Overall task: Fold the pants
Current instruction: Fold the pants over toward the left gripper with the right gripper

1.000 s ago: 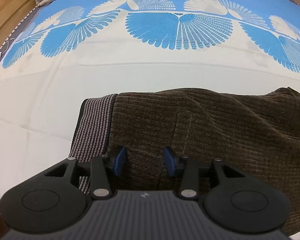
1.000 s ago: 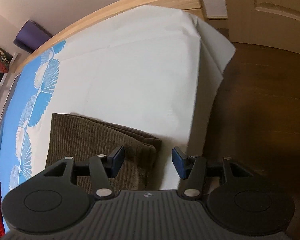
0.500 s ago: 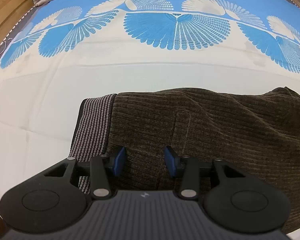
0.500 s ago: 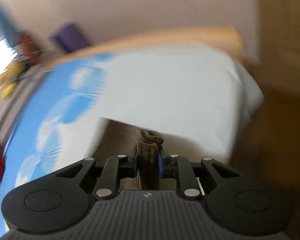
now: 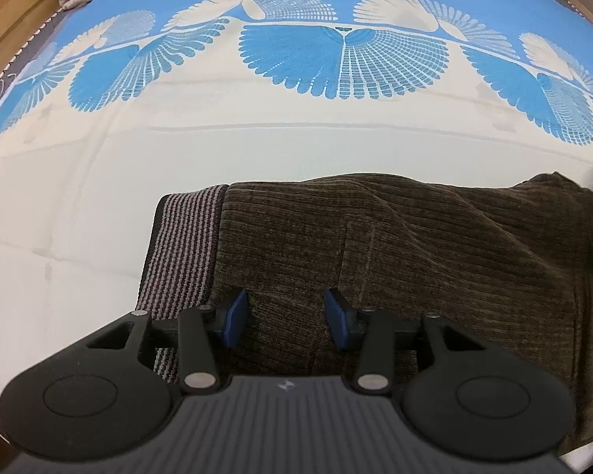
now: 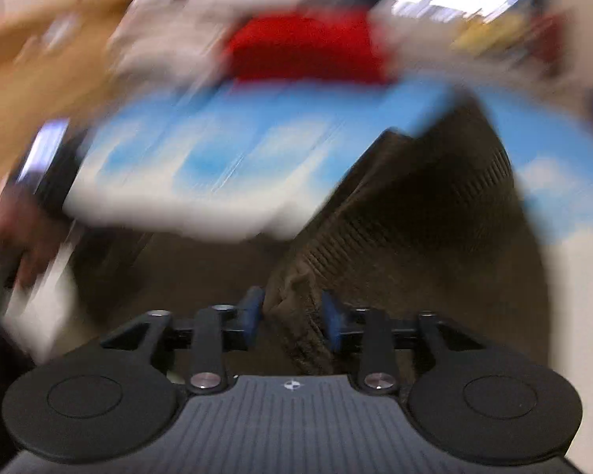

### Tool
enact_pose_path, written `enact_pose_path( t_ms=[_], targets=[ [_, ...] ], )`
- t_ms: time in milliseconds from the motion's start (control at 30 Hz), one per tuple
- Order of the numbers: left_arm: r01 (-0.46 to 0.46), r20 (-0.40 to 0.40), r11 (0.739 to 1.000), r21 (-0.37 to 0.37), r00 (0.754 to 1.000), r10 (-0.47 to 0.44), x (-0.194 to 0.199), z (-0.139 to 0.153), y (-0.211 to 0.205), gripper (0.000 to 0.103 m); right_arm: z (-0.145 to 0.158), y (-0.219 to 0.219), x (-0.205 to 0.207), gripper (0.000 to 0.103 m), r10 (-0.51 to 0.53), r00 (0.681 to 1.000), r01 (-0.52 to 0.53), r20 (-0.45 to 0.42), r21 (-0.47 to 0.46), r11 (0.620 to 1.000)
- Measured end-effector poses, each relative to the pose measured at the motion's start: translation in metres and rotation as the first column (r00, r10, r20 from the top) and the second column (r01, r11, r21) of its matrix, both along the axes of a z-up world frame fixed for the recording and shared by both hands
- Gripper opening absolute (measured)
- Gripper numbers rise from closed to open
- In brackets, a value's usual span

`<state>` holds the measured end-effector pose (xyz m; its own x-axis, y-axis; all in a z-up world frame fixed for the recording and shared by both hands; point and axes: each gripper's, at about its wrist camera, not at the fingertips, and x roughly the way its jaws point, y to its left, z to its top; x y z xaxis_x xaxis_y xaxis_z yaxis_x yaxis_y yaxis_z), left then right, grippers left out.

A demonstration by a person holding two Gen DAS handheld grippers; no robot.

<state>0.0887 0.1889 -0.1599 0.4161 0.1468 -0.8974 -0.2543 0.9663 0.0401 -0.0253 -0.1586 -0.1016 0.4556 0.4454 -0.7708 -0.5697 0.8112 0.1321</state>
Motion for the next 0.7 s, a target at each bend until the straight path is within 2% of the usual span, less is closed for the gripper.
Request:
enact_pose_path(
  t_ms=[67, 133, 200, 267, 433, 500, 533, 600, 633, 667, 700],
  targets=[
    [0.006, 0.003, 1.0, -0.008, 1.0, -0.006, -0.001, 0.0, 0.002, 0.05, -0.018, 0.017, -0.011, 0.04, 0.055, 0.998, -0.058, -0.035, -0.086, 0.995],
    [0.014, 0.005, 1.0, -0.012, 1.0, -0.014, -0.001, 0.001, 0.002, 0.05, -0.011, 0.022, -0.014, 0.043, 0.075, 0.996, -0.071, 0.041, -0.101, 0.992],
    [0.017, 0.006, 1.0, -0.023, 1.0, -0.016, -0.001, 0.001, 0.004, 0.05, -0.003, 0.018, -0.011, 0.053, 0.054, 0.99, -0.041, 0.132, -0.096, 0.994],
    [0.017, 0.009, 0.999, -0.032, 1.0, -0.016, -0.001, 0.001, 0.005, 0.051, -0.006, 0.015, -0.003, 0.066, 0.017, 0.987, 0.002, 0.161, -0.118, 0.993],
    [0.031, 0.016, 0.999, -0.042, 0.999, -0.031, -0.003, 0.001, 0.007, 0.051, -0.04, 0.032, 0.016, 0.067, 0.035, 0.999, -0.032, 0.017, -0.17, 0.985],
    [0.039, 0.019, 0.998, -0.043, 0.999, -0.039, -0.003, 0.001, 0.007, 0.051, -0.051, 0.046, 0.017, 0.067, 0.069, 0.998, -0.064, 0.013, -0.209, 0.976],
    [0.044, 0.02, 0.998, -0.041, 0.999, -0.043, -0.004, 0.001, 0.007, 0.051, -0.056, 0.05, 0.012, 0.066, 0.077, 0.996, -0.065, 0.039, -0.25, 0.966],
    [0.057, 0.02, 0.998, -0.034, 0.998, -0.057, -0.004, 0.001, 0.006, 0.051, -0.06, 0.053, 0.011, 0.055, 0.075, 0.996, -0.056, 0.054, -0.296, 0.953],
    [0.06, 0.019, 0.998, -0.034, 0.998, -0.059, -0.003, 0.001, 0.005, 0.051, -0.057, 0.05, 0.013, 0.05, 0.06, 0.997, -0.046, 0.042, -0.268, 0.962],
    [0.058, 0.019, 0.998, -0.035, 0.998, -0.058, -0.003, 0.001, 0.006, 0.051, -0.053, 0.047, 0.015, 0.037, 0.043, 0.999, -0.035, 0.03, -0.233, 0.972],
    [0.058, 0.018, 0.998, -0.036, 0.998, -0.057, -0.003, 0.001, 0.006, 0.051, -0.047, 0.044, 0.015, 0.028, 0.04, 0.999, -0.032, 0.035, -0.21, 0.977]
  ],
)
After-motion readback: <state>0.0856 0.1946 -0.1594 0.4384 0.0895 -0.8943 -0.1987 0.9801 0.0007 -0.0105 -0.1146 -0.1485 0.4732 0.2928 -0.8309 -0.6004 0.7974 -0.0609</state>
